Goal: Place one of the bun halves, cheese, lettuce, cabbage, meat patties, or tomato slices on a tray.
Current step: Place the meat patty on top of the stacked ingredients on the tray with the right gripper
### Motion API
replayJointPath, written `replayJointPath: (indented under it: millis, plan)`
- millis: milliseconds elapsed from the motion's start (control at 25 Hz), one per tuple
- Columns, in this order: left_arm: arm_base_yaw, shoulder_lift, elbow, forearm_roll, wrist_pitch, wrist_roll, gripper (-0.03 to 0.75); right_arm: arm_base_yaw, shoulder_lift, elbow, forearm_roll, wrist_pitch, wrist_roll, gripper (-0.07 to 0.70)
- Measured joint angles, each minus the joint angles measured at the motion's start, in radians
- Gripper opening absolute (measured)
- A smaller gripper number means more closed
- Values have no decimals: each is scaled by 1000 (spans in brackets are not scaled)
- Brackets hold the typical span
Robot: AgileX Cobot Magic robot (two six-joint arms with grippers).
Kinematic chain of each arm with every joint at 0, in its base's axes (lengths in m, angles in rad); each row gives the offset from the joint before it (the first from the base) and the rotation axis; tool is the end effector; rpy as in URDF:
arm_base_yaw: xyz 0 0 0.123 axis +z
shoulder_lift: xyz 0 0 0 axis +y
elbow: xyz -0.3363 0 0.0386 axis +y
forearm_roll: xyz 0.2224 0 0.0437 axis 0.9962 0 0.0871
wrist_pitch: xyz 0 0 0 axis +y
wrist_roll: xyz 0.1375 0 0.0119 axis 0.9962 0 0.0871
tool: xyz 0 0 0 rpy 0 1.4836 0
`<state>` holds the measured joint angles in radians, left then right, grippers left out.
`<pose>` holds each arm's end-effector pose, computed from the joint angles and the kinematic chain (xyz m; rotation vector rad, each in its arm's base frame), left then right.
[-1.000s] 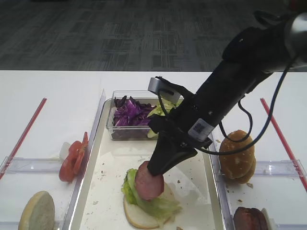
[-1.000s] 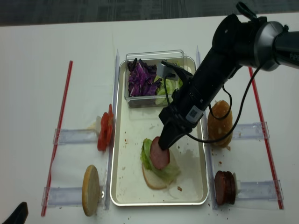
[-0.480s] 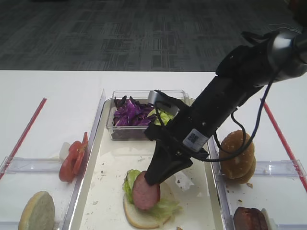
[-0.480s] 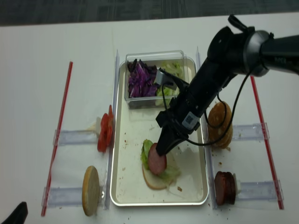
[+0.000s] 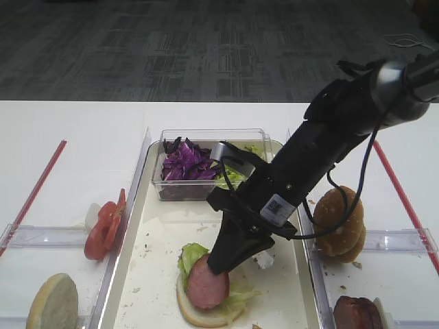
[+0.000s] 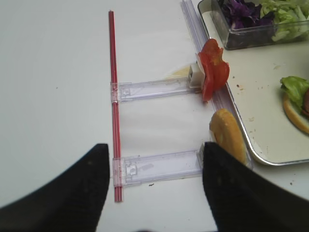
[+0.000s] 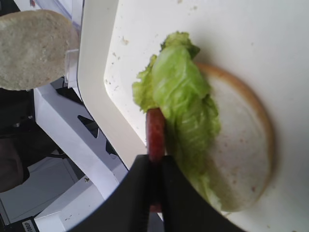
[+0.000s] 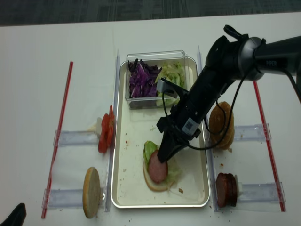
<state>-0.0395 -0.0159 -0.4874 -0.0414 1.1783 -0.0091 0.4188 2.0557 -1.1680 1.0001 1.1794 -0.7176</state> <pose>-0.0486 -0.0034 0.2253 0.0378 2.1585 -0.0785 0.2782 0.2414 0.1719 0.6894 -2.5436 -1.2261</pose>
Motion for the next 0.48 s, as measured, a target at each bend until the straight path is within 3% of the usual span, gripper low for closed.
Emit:
replayJointPath:
  millis: [480]
  plan:
    - [0, 0, 0, 2, 0, -2, 429, 0, 1, -1, -13, 0, -8, 64]
